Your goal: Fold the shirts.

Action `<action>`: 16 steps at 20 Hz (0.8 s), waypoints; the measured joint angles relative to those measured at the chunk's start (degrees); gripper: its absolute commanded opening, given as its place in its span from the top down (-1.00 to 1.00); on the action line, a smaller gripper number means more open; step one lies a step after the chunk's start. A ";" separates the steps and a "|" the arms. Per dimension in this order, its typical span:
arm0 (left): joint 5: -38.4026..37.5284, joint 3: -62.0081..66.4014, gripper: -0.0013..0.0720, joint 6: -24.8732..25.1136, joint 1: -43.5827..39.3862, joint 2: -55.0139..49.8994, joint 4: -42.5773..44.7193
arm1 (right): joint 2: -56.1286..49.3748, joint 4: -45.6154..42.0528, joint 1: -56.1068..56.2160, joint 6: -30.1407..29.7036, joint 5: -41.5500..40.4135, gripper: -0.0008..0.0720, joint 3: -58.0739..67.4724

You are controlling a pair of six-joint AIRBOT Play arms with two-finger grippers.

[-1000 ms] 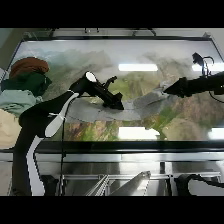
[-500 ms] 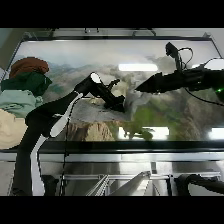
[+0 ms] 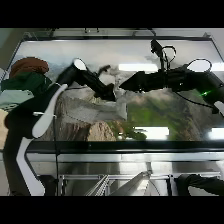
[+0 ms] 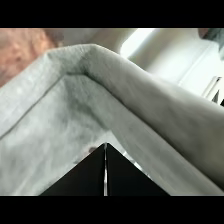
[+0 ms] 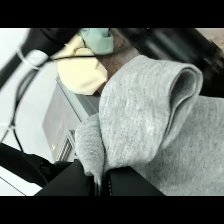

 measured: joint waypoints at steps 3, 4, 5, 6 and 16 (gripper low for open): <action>-3.63 0.00 0.93 0.59 7.93 7.32 0.48 | -0.42 0.20 3.41 0.07 -5.44 0.91 0.00; -4.63 0.00 0.93 0.63 11.04 9.79 0.70 | -0.96 0.20 5.03 0.09 -7.78 0.91 0.00; -5.33 0.00 0.93 0.72 13.94 11.98 0.90 | -1.73 0.15 6.69 0.11 -10.25 0.91 0.00; -6.21 0.00 0.93 0.81 17.07 14.29 1.07 | -2.86 0.00 8.68 0.26 -13.00 0.92 0.04; -7.87 0.00 0.93 0.98 34.51 31.19 1.16 | -22.18 -0.02 25.55 -2.86 -25.00 0.20 15.02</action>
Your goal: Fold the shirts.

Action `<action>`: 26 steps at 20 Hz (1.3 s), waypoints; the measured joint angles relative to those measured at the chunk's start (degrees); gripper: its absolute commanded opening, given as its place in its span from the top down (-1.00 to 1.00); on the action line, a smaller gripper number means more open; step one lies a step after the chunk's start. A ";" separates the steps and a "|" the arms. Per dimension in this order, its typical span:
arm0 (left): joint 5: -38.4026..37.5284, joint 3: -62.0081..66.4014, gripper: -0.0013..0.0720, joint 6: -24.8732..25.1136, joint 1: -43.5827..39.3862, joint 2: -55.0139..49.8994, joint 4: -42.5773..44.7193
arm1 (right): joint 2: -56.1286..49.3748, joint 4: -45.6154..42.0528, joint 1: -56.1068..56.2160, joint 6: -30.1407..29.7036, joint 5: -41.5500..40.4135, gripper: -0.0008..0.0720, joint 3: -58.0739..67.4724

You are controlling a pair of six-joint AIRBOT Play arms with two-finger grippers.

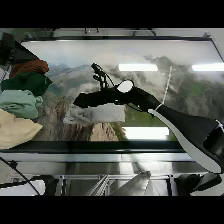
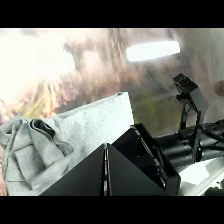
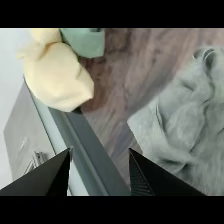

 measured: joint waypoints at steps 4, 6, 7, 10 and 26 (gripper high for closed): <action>1.22 -2.82 0.92 0.37 0.94 3.23 0.00 | 3.21 -8.26 -5.44 3.28 7.30 0.35 2.10; 2.14 -6.56 0.93 1.20 1.09 4.79 -0.02 | 5.90 -18.62 -9.99 9.01 12.20 -0.08 2.03; 2.71 -8.81 0.92 1.60 1.14 5.55 -0.04 | 7.23 -24.11 -12.39 12.15 14.62 -0.69 1.36; 4.42 -15.19 0.56 2.69 1.20 7.80 -0.26 | 9.25 -35.32 -19.04 19.50 18.95 -0.78 -3.30; 8.59 -23.39 0.23 3.48 1.20 10.49 -6.14 | -4.22 -15.50 -19.67 11.52 13.75 0.91 -13.57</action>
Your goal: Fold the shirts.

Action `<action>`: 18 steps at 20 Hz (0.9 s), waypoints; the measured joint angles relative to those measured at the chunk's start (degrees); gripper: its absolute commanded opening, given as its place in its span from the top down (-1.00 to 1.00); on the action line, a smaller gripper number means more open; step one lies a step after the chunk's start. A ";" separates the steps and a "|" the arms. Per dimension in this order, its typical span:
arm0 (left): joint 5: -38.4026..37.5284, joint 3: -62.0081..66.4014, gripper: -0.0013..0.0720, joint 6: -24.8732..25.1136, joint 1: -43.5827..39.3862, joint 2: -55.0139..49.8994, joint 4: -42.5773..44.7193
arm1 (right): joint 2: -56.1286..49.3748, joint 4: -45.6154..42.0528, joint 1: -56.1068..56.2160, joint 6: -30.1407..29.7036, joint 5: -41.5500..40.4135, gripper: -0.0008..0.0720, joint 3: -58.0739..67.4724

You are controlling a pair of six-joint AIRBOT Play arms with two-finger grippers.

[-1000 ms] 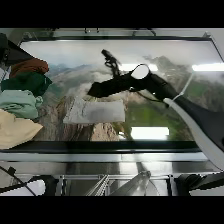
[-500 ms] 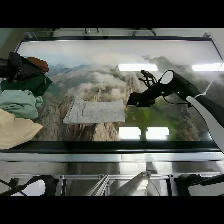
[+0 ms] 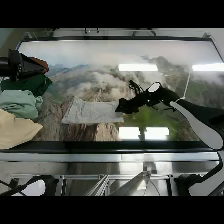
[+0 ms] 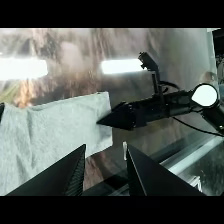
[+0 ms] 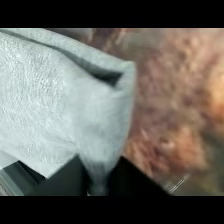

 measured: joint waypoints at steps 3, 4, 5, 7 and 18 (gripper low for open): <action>-0.02 0.00 0.23 0.00 0.00 0.00 -0.09 | 0.61 1.62 0.50 -1.53 0.13 0.92 0.00; -0.02 0.00 0.23 0.00 0.00 0.00 -0.17 | 1.99 2.29 0.33 -1.95 1.03 0.92 0.00; -0.02 0.00 0.23 0.00 0.00 0.00 -0.20 | 3.98 3.02 -0.15 -2.32 1.95 0.92 0.09; -0.02 0.00 0.23 0.00 0.00 0.00 -0.20 | 9.84 2.54 -2.67 -2.10 4.09 0.92 0.81; 0.48 -0.02 0.23 0.00 0.00 0.00 -0.22 | 27.63 -16.04 -45.18 22.62 13.35 0.92 24.24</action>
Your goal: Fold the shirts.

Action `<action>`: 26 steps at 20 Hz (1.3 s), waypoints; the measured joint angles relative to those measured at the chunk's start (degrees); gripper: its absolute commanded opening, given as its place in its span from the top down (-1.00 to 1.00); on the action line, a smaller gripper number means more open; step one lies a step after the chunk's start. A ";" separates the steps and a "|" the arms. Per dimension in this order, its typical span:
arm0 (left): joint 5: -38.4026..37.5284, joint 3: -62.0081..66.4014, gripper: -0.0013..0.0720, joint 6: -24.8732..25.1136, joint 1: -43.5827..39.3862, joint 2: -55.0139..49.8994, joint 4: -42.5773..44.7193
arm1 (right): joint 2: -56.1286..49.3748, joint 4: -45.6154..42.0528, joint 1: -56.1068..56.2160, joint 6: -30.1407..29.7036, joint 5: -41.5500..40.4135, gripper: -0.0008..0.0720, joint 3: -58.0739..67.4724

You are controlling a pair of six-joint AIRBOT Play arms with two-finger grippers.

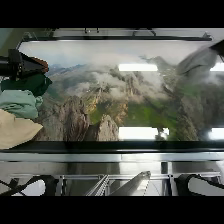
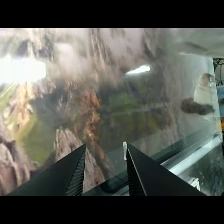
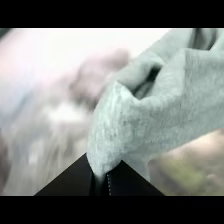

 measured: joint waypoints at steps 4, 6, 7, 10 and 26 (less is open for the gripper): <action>0.35 0.00 0.24 0.00 0.00 0.00 0.00 | -4.83 -0.33 -12.26 0.59 -1.07 0.92 2.43; 0.37 0.00 0.24 0.00 0.00 0.00 0.00 | -6.75 -0.63 -17.33 -1.51 0.81 0.92 3.02; 0.37 0.00 0.24 -0.02 0.00 0.00 0.00 | -7.30 -1.42 -19.43 -2.38 2.16 0.92 3.19; 0.37 0.00 0.24 0.00 0.00 0.00 0.02 | -8.22 -7.87 -24.52 -3.21 8.76 0.92 3.48; -0.61 0.00 0.23 1.07 0.00 0.00 0.11 | -3.50 -61.27 -28.06 7.02 24.28 0.90 -20.22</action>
